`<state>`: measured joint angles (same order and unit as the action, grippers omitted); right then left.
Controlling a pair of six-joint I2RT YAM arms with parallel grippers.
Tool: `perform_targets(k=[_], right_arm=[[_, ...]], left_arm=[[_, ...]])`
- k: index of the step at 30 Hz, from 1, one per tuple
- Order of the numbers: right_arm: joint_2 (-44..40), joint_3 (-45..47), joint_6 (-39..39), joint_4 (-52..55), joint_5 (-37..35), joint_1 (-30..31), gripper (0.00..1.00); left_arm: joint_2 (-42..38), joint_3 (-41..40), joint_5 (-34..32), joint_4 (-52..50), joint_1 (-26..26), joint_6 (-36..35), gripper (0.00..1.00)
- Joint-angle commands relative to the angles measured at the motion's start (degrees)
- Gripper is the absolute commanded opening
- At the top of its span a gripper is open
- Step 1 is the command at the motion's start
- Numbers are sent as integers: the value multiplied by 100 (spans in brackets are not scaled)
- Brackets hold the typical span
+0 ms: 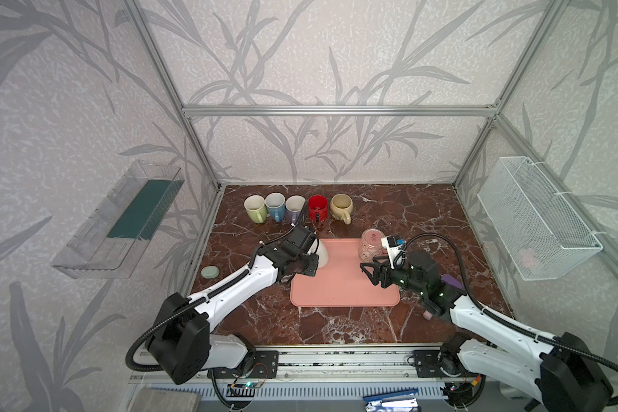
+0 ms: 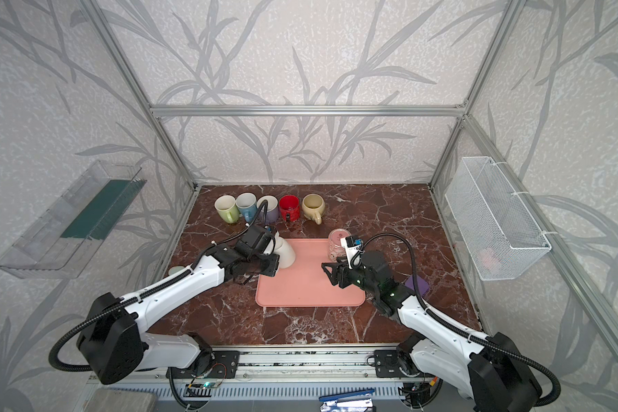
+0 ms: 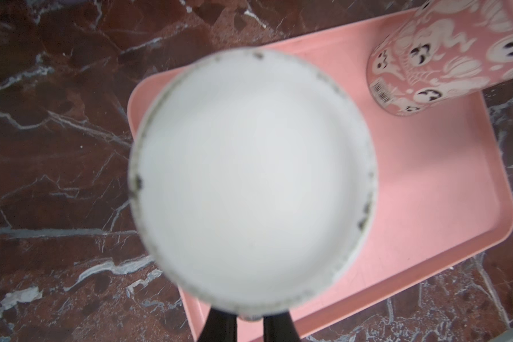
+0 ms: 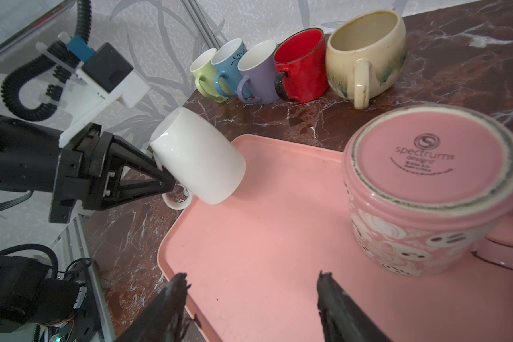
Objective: Turn the mug right side up
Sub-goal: Pick up the mug from the tray.
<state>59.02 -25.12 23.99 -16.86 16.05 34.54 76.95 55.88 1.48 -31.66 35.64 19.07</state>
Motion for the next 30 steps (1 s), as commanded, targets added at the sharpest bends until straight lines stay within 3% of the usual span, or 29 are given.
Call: perform_targets(k=[1,10,19,24,30], right_arm=[[60,-228,-35,-272,378,11,70],[338,-344,295,-1213,1704,13,70],[681,-754,738,-1743,2267,-28,73],[1272,-953,2382,-3661,3093,-451,73],[2301,-1340,4376,-6154,3539,-899,69]], left_arm=[[-367,458,69,304,13,-137,0],[-922,701,662,1092,5,-219,0],[-1593,692,1365,1757,-21,-127,0],[-1861,567,1822,2413,-89,154,0],[-1876,443,2394,3308,-210,659,0]])
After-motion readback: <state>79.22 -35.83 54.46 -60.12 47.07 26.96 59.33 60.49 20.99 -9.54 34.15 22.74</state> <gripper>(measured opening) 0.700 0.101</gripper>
